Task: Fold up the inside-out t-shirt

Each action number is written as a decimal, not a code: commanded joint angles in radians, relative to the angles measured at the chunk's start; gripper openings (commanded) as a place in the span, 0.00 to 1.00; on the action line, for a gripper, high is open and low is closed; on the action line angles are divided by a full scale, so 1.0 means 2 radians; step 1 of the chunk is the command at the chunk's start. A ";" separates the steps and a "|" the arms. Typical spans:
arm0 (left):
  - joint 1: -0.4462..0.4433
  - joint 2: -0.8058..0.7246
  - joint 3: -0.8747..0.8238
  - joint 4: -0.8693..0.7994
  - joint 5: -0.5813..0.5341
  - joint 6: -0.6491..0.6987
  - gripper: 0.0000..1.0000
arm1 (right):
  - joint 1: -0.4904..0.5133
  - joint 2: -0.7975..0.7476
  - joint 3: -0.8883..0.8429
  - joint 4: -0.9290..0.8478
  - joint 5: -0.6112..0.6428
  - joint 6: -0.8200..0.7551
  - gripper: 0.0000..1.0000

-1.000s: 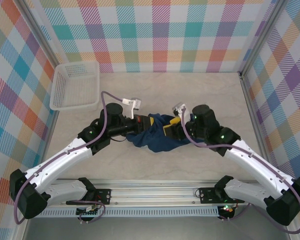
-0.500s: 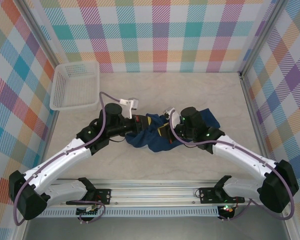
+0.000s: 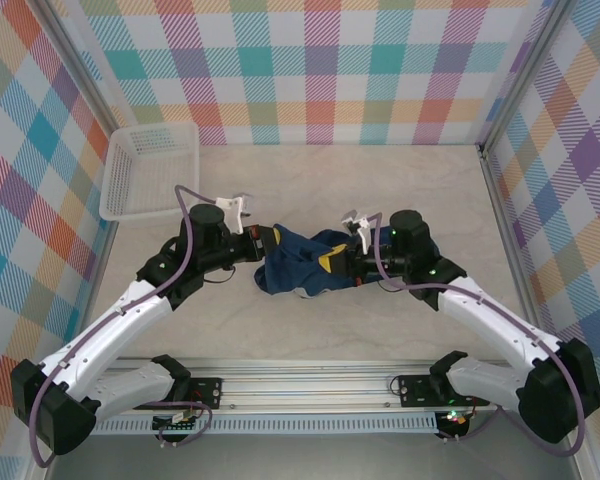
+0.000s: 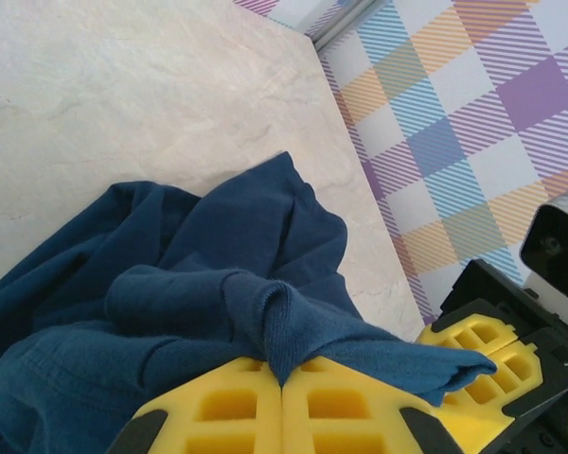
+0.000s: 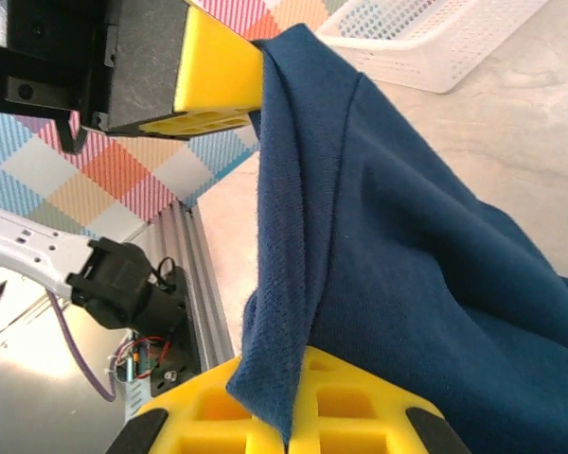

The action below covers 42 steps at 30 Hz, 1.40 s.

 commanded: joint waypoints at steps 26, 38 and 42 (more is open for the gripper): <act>-0.072 0.056 -0.021 0.084 0.020 0.033 0.43 | -0.005 0.015 -0.001 0.053 -0.024 0.037 0.00; -0.072 0.092 0.002 0.101 -0.008 0.042 0.17 | -0.005 0.009 -0.011 0.034 -0.018 0.015 0.00; -0.070 0.087 0.016 0.085 -0.003 0.058 0.00 | -0.005 -0.001 -0.009 -0.008 0.014 -0.013 0.00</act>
